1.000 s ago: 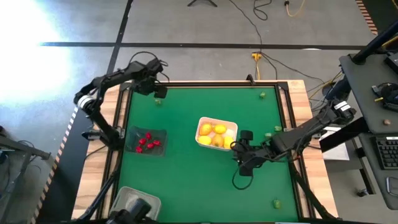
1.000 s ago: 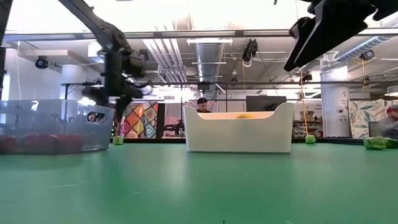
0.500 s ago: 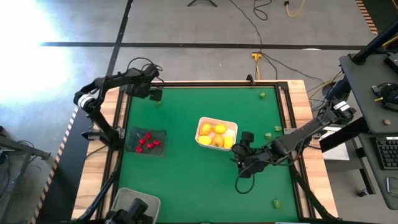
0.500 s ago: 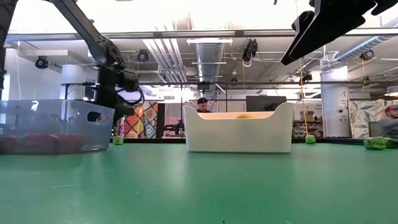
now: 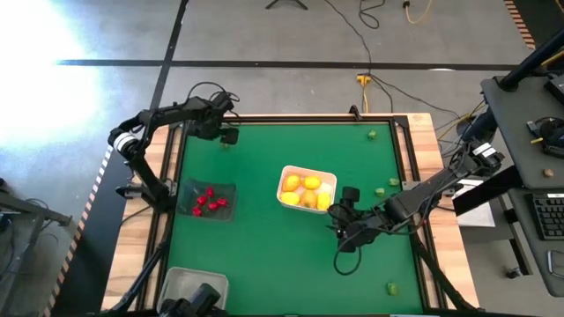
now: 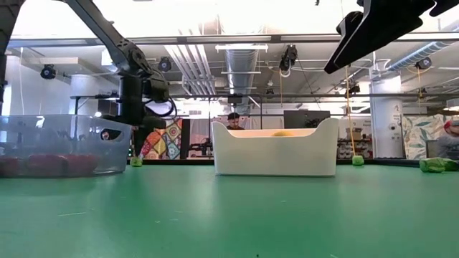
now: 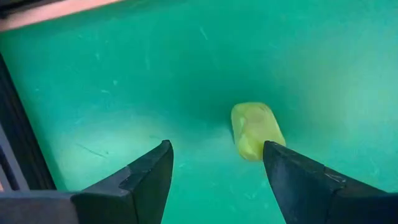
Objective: Sort produce into baskets
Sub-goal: Put the green chili pepper into the gray bin
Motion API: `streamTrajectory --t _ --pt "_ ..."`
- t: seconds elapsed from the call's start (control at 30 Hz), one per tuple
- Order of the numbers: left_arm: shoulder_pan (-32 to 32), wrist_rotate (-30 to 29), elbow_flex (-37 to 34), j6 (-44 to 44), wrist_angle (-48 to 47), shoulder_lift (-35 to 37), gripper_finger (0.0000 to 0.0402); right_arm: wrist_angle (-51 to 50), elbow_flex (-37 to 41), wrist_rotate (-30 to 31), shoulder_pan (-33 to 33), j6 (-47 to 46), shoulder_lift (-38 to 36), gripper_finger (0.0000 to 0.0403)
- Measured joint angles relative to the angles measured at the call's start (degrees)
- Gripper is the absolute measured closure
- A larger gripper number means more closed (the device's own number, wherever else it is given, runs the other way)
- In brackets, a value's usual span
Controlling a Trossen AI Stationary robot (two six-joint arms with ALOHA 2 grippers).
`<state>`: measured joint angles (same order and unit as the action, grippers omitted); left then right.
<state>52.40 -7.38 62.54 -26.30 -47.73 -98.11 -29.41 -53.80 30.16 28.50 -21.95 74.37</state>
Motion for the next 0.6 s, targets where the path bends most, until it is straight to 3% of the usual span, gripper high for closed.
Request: streamTrajectory --t 0.13,0.33,0.6 --pt "-0.1 -0.3 0.3 -0.8 0.7 -0.1 0.0171 -0.1 0.2 -0.1 0.4 -0.2 0.0 0.0177" --pt "-0.7 8.2 0.2 -1.8 2.7 -0.1 0.0171 -0.2 0.4 -0.1 0.4 -0.6 0.0 0.0177" --pt "0.3 6.9 1.6 -0.4 -1.2 -0.2 0.0171 -0.3 0.5 -0.1 0.4 -0.6 0.0 0.0177"
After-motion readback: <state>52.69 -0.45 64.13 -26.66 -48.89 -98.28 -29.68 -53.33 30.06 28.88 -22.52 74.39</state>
